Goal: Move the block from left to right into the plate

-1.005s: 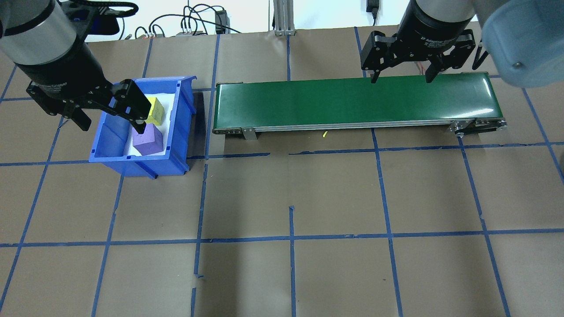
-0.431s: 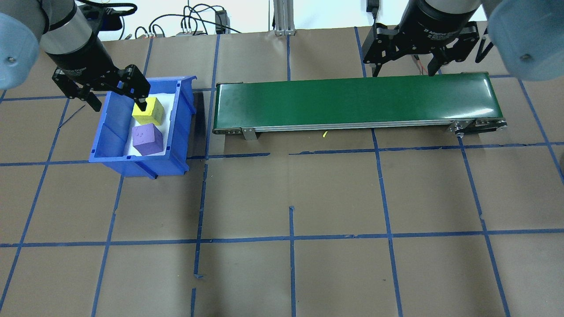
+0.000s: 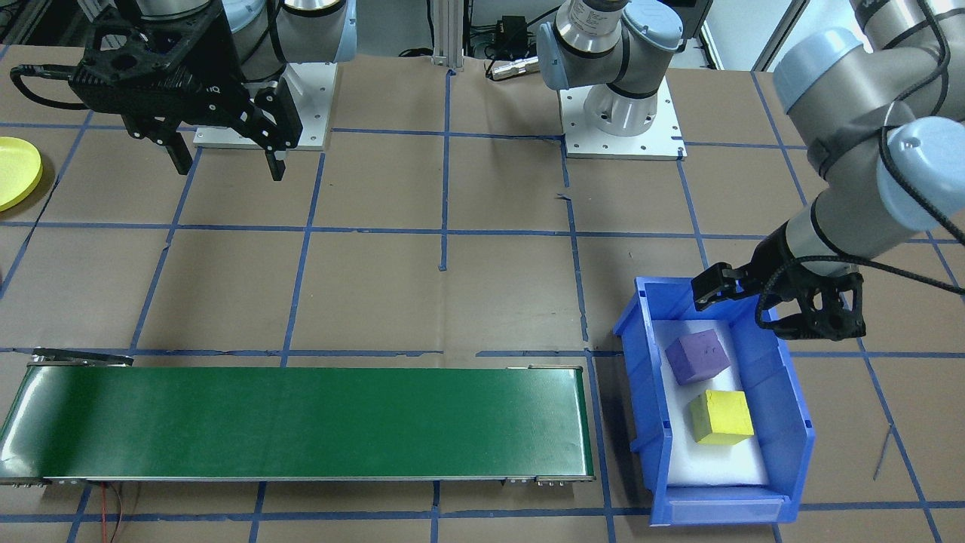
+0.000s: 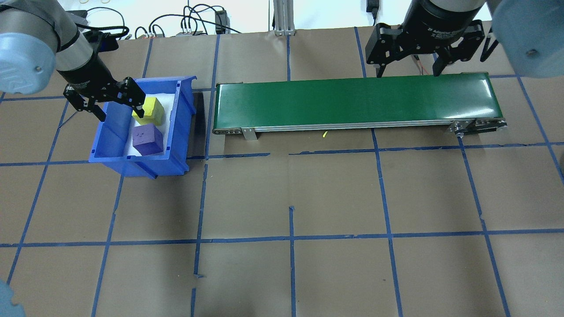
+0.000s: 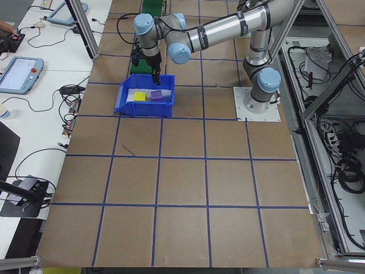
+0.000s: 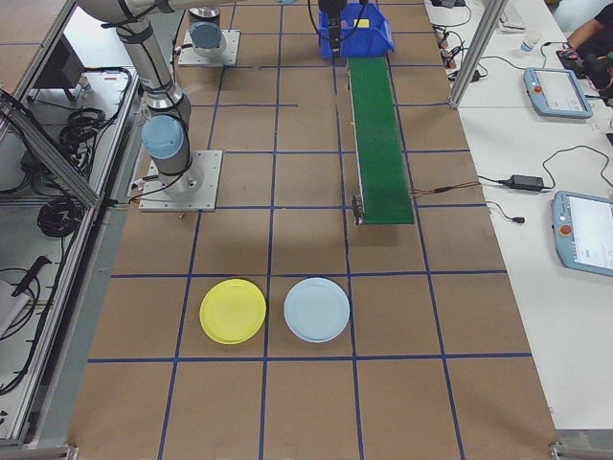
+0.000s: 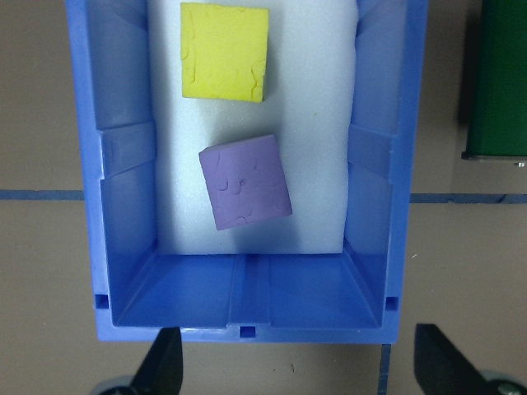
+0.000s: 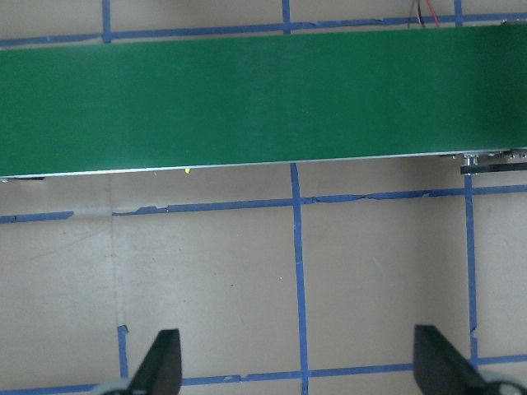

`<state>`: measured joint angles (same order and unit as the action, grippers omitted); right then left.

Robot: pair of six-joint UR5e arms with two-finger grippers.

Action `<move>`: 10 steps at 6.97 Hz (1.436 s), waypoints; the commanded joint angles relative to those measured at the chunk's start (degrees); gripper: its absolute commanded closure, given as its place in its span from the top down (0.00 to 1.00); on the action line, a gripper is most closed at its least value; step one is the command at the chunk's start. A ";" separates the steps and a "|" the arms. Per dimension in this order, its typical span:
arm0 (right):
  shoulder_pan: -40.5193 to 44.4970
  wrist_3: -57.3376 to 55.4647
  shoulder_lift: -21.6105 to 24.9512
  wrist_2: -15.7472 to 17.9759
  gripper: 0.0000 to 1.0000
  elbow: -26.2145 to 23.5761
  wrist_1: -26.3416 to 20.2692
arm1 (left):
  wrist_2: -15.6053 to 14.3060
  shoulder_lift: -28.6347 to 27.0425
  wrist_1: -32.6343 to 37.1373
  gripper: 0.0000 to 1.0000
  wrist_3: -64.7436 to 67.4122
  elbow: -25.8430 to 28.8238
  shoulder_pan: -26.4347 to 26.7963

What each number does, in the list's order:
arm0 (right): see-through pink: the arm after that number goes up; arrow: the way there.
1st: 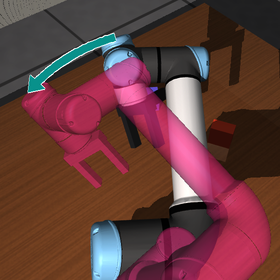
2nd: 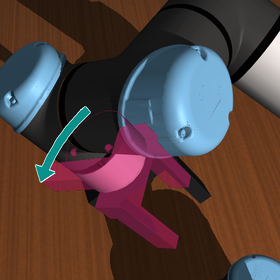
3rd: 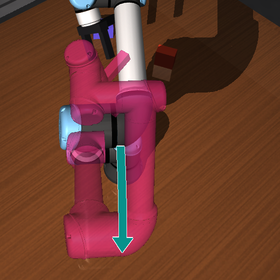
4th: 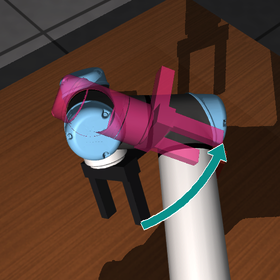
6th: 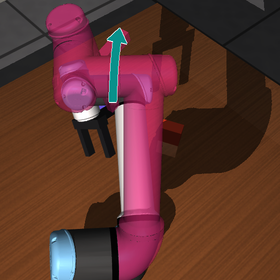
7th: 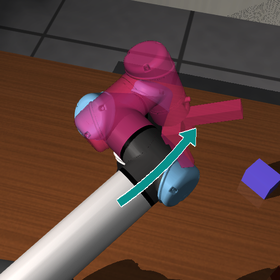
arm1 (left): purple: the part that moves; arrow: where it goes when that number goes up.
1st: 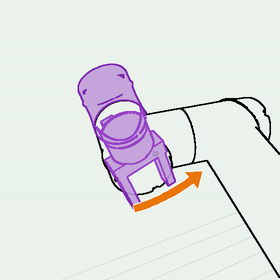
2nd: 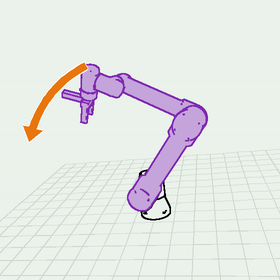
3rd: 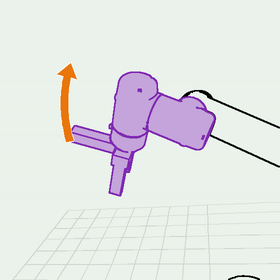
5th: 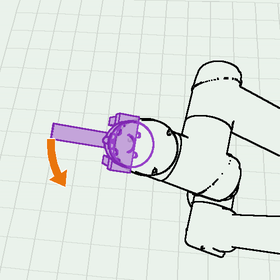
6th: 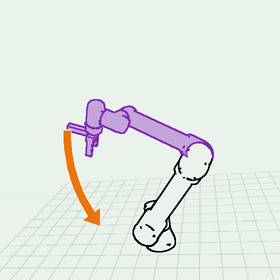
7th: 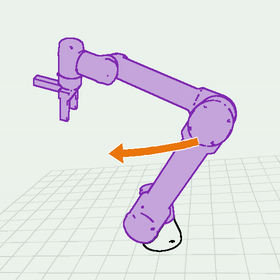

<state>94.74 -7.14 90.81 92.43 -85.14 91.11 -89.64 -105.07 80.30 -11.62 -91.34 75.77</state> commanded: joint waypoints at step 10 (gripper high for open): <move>0.27 -0.33 0.34 0.47 1.00 -0.91 11.37 | 0.52 -7.00 -15.26 0.03 3.44 -6.83 -0.62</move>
<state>95.12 -7.34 91.16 92.92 -86.00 102.51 -89.28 -112.78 64.72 -8.45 -98.58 75.14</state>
